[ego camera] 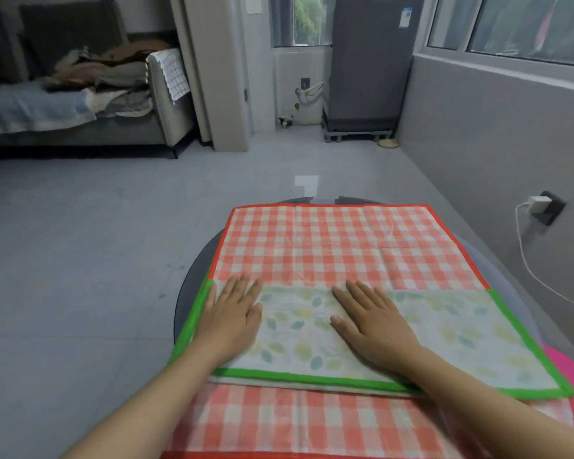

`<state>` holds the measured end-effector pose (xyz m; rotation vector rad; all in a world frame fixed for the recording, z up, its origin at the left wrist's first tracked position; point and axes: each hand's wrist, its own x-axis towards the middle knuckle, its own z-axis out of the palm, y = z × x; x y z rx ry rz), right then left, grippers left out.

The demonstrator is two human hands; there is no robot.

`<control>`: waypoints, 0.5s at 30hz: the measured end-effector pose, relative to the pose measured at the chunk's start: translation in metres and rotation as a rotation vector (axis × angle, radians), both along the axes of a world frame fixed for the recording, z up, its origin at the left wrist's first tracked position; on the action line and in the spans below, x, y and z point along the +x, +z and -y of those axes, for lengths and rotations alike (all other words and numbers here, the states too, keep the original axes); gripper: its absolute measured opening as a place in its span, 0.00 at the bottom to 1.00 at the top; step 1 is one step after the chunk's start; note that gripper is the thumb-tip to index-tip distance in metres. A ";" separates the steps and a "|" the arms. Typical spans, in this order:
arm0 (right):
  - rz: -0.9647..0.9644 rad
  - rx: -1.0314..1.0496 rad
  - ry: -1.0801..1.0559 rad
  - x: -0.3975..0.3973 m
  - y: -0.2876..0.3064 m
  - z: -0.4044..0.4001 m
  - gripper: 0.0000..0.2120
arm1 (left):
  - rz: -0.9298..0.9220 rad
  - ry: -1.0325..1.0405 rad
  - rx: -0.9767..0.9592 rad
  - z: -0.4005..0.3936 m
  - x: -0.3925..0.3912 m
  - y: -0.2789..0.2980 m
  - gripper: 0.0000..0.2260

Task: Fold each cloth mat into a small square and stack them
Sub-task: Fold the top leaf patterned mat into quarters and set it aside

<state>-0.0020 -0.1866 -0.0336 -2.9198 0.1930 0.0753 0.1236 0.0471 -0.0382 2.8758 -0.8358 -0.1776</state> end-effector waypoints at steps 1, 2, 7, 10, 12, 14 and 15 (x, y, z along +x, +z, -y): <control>0.000 -0.002 -0.001 0.000 0.000 0.000 0.33 | 0.013 0.015 0.018 -0.006 0.002 0.000 0.23; -0.001 -0.007 -0.001 0.001 0.000 0.000 0.34 | 0.022 0.021 0.041 -0.010 0.003 0.001 0.23; 0.011 -0.048 -0.006 0.005 0.002 -0.006 0.31 | -0.037 0.005 0.018 -0.013 0.014 0.013 0.22; 0.079 0.089 0.062 0.011 0.006 -0.017 0.27 | -0.063 0.034 -0.109 -0.014 0.025 0.027 0.20; 0.087 0.210 0.085 0.012 0.009 -0.028 0.32 | -0.061 0.057 -0.146 -0.013 0.031 0.032 0.21; 0.090 0.254 0.080 0.011 0.009 -0.037 0.35 | -0.045 0.075 -0.167 -0.012 0.037 0.034 0.21; 0.085 0.264 0.072 0.010 0.011 -0.041 0.35 | -0.042 0.087 -0.185 -0.011 0.038 0.036 0.21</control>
